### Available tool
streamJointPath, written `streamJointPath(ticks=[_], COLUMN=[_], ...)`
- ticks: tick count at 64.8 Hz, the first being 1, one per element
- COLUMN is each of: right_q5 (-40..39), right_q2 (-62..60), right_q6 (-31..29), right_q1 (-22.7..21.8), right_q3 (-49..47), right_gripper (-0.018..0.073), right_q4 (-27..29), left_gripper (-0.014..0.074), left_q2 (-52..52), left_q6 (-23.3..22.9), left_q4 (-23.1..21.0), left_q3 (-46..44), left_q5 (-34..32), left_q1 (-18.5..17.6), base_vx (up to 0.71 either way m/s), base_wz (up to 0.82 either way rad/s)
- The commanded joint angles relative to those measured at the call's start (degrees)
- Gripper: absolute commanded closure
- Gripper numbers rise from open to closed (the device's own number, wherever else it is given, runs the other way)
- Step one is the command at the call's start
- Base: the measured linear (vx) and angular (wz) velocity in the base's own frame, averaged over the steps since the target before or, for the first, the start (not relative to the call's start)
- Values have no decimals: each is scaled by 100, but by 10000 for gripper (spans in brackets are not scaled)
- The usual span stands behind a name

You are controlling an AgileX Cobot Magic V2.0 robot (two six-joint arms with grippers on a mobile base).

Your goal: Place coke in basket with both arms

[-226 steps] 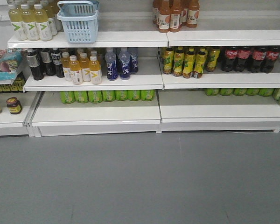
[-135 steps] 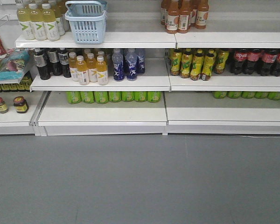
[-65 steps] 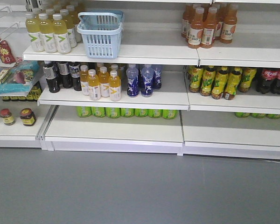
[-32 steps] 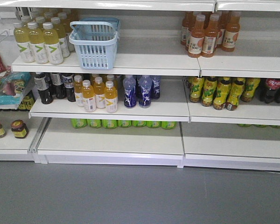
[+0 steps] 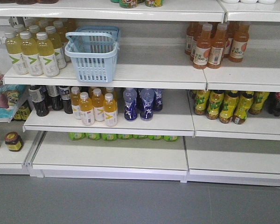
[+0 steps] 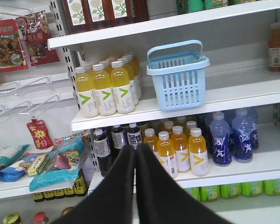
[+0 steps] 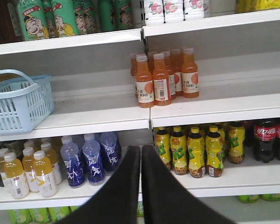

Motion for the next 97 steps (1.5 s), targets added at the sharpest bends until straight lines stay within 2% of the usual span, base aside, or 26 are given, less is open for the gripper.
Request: streamJointPath(ticks=[1,97], right_q5=[-402,-402], right_q2=[-86,-86], right_q6=[-33,-33], right_q1=[-25,-25], right_q3=[87,87], right_gripper=[564,564], right_q4=[-29,-29], left_gripper=[604,604], left_q2=[-106,-106], left_q6=[-37,-37], left_q4=[-82,-82], left_q3=[26,26], left_q5=[-407,-407], left_q1=[-24,-24], base_vx=[19,15], base_wz=[0,-4])
